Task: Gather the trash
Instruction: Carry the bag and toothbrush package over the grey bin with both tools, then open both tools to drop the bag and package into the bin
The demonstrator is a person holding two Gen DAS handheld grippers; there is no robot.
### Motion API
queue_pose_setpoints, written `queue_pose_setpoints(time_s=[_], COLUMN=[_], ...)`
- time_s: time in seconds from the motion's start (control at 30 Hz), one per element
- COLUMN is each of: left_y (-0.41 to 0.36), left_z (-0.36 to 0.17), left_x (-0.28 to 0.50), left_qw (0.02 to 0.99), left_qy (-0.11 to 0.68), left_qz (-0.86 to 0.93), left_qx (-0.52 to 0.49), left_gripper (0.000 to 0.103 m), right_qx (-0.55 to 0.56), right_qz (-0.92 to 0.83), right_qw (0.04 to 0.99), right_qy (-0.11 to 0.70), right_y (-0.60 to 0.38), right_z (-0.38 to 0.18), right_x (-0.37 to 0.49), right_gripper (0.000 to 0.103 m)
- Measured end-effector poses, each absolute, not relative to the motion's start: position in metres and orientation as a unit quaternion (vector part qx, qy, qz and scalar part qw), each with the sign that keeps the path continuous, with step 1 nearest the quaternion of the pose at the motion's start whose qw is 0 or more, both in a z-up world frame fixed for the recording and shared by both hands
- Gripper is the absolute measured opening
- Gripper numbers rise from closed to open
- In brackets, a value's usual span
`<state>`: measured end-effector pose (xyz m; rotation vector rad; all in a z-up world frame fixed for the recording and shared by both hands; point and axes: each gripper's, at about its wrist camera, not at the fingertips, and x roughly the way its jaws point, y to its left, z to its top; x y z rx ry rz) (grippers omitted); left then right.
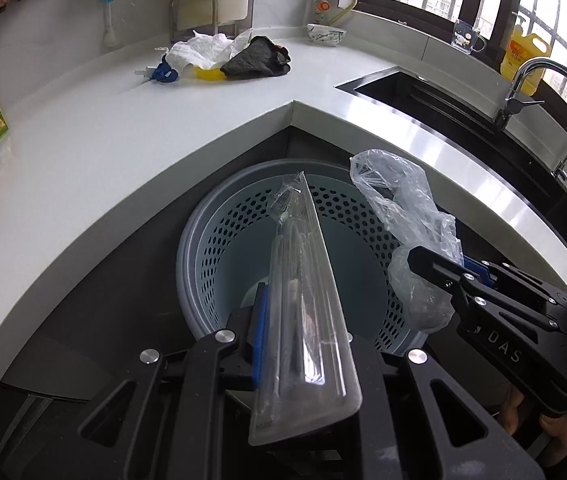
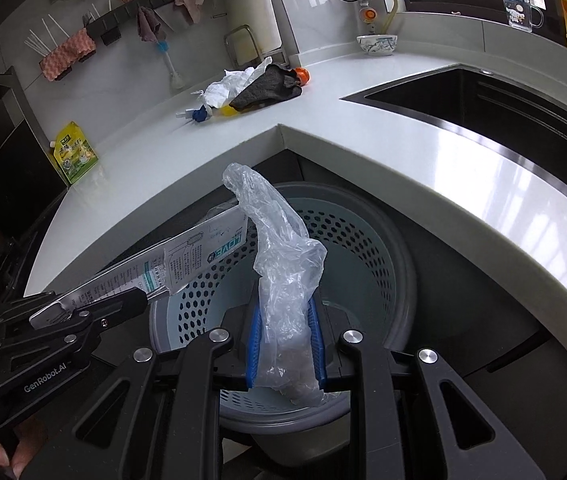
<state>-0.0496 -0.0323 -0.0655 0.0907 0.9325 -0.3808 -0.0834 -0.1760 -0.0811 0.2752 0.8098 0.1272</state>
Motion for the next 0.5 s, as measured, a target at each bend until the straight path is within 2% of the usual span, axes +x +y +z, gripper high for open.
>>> queue_pose_setpoints(time_s=[0.37,0.47,0.5], left_y=[-0.038,-0.036,-0.035], left_z=[-0.081,-0.083,-0.083], left_x=[-0.034,-0.034,-0.034], left_qw=[0.868,0.868,0.869], left_qy=[0.462,0.464,0.464], left_qz=[-0.177,-0.173,-0.17], left_qx=[0.04,0.036,0.036], left_gripper=[0.017,0.022,0.025], right_qx=[0.153,0.155,0.154], right_qz=[0.044,0.043,0.041], right_qw=[0.894,0.895,0.896], right_qy=[0.42,0.417,0.414], right_y=[-0.182,-0.184,-0.184], right_z=[-0.111,-0.112,-0.111], right_x=[-0.068,-0.069,-0.069], right_gripper=[0.022,0.037,0.047])
